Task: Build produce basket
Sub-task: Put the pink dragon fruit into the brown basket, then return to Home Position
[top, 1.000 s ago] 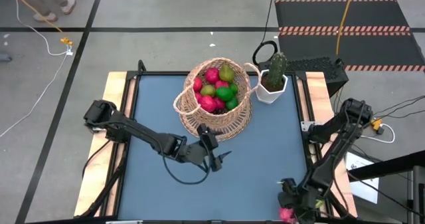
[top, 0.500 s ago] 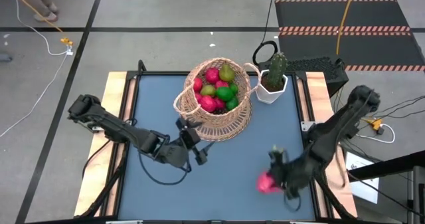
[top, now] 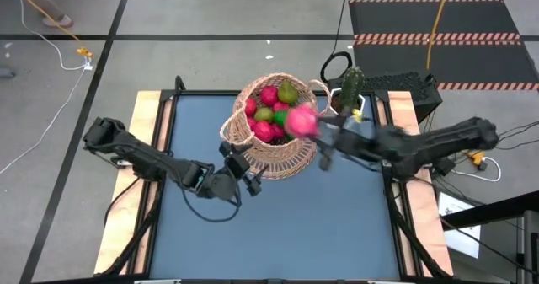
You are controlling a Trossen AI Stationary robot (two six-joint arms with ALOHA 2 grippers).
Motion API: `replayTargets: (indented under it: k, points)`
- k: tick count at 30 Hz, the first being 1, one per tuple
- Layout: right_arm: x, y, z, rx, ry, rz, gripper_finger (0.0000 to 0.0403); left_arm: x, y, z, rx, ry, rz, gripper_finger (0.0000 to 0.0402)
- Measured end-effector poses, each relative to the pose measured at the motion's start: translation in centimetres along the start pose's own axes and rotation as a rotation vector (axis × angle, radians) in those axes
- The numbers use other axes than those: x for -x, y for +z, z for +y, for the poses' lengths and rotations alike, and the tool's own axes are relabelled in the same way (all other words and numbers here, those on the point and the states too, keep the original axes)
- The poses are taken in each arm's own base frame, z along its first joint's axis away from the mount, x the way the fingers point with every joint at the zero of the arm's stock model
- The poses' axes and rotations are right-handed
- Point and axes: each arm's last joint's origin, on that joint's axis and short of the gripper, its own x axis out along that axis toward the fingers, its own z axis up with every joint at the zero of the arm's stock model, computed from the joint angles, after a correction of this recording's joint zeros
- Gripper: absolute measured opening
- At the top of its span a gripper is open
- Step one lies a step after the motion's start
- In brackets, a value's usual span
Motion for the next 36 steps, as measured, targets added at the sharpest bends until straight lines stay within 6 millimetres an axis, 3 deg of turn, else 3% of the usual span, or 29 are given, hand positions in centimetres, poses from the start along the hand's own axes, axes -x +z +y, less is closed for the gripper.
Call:
replayTargets:
  k: [2, 4, 10, 15, 19, 21, 24, 27, 31, 36]
  points:
    - [-2.0, -2.2, -0.5, -0.020, -0.054, 0.072, 0.0204, -0.1, -0.6, 0.8, -0.006, -0.014, 0.008, 0.0390]
    - [-3.5, -4.4, -1.1, -0.050, -0.087, 0.146, 0.0231, 0.2, 0.0, 1.6, 0.033, -0.025, -0.014, 0.0390]
    - [-5.3, -7.8, -2.6, -0.158, -0.125, 0.244, 0.0336, 2.6, 1.2, 4.4, 0.009, -0.052, -0.069, 0.0390]
    - [-5.5, -7.9, -3.6, -0.241, -0.123, 0.207, 0.0389, 3.7, -0.7, 7.2, 0.072, -0.039, -0.135, 0.0390]
    - [-5.2, -7.7, -3.9, -0.289, -0.079, 0.196, 0.0396, 4.5, -2.8, 9.0, 0.097, -0.079, -0.223, 0.0383]
    - [-4.3, -6.6, -3.7, -0.336, -0.022, 0.172, 0.0393, 5.3, -4.0, 9.6, 0.099, -0.114, -0.258, 0.0364]
    - [-1.9, -4.7, -3.1, -0.392, 0.081, 0.203, 0.0370, 6.8, -5.5, 10.8, 0.089, -0.160, -0.322, 0.0315]
    - [0.6, -4.2, -1.9, -0.441, 0.192, 0.313, 0.0318, 8.0, -6.5, 12.5, 0.096, -0.169, -0.365, 0.0248]
    - [3.4, -4.1, 0.0, -0.520, 0.303, 0.335, 0.0209, 9.0, -7.5, 14.6, 0.090, -0.190, -0.436, 0.0144]
    - [6.5, -5.5, 1.6, -0.507, 0.348, 0.340, 0.0050, 9.2, -9.1, 16.3, 0.082, -0.257, -0.522, 0.0021]
